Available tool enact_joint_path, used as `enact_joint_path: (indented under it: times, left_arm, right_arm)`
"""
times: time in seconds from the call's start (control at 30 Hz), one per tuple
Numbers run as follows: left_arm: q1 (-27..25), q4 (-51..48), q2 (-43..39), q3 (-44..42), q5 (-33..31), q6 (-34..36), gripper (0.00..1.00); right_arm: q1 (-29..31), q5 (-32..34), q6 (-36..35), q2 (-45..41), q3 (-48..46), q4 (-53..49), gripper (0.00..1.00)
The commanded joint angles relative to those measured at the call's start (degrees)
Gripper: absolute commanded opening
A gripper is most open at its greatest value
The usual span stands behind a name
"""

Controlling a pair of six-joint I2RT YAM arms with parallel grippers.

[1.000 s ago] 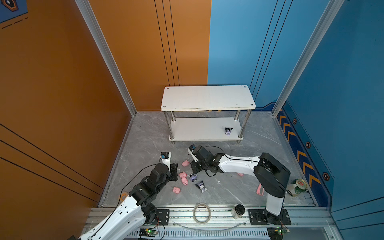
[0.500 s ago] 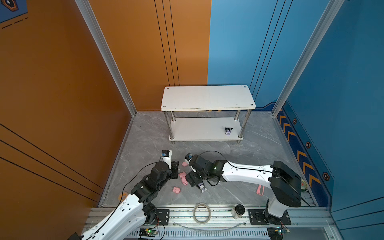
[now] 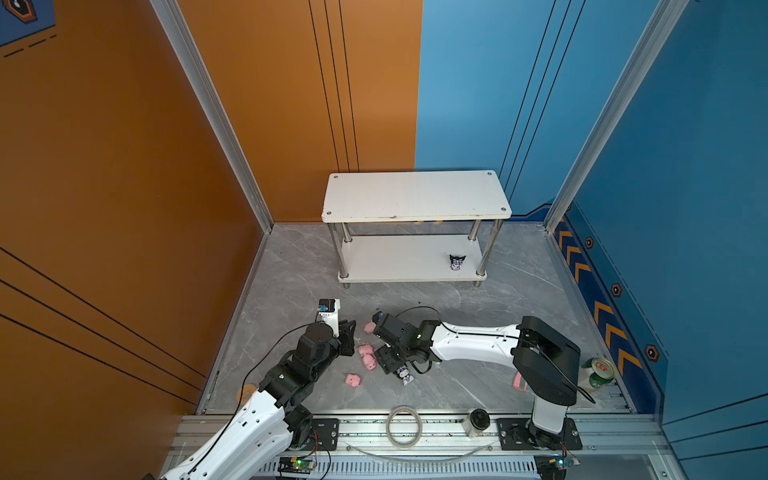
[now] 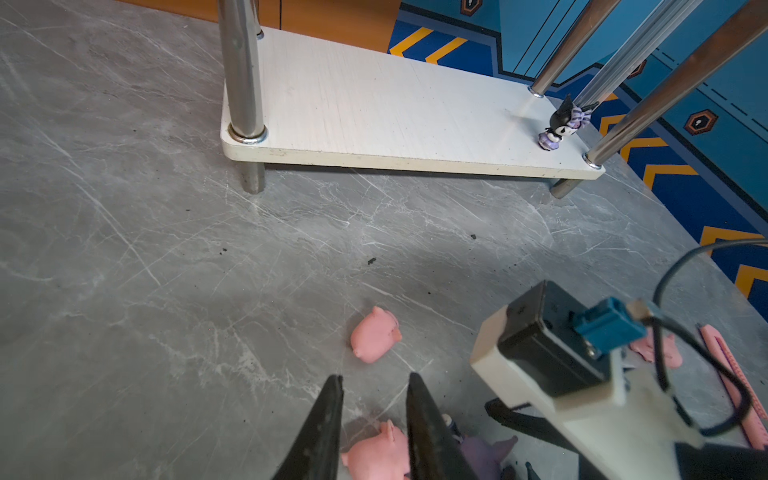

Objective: Place and organize the plastic toys onto the shelf
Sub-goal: 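Grasp the purple Kuromi figure beside the pink pigs with the right gripper, then carry the Kuromi under the top shelf with the right gripper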

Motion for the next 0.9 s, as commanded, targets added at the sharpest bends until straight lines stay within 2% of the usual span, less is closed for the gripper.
enact_joint_path:
  times: [0.0,0.1,0.3,0.47,0.63,0.87]
  left_arm:
    - [1.0,0.7,0.3,-0.7,1.8,1.2,0.29]
    - [1.5,1.2,0.7,-0.7,2.4,1.2,0.29]
    - [2.2,2.0,1.2,-0.9,3.4,1.3,0.29]
    - [2.5,2.3,1.2,-1.0,4.1,1.3,0.29]
    - [2.7,2.2,0.4,-1.1,4.1,1.2,0.29]
    - [3.0,1.9,0.1,-1.1,4.1,1.2,0.29]
  right_arm:
    - [-0.2,-0.5,3.0,1.2,1.6,0.1,0.62]
    - [-0.2,-0.1,4.7,1.5,1.9,-0.9,0.48]
    - [-0.2,1.9,7.0,1.4,3.4,-4.3,0.34]
    - [-1.9,6.9,4.8,0.7,8.4,-11.6,0.30]
    - [-7.3,16.6,-1.2,0.2,17.2,-21.8,0.28]
    - [-15.2,21.5,-8.5,4.7,26.3,-23.9,0.27]
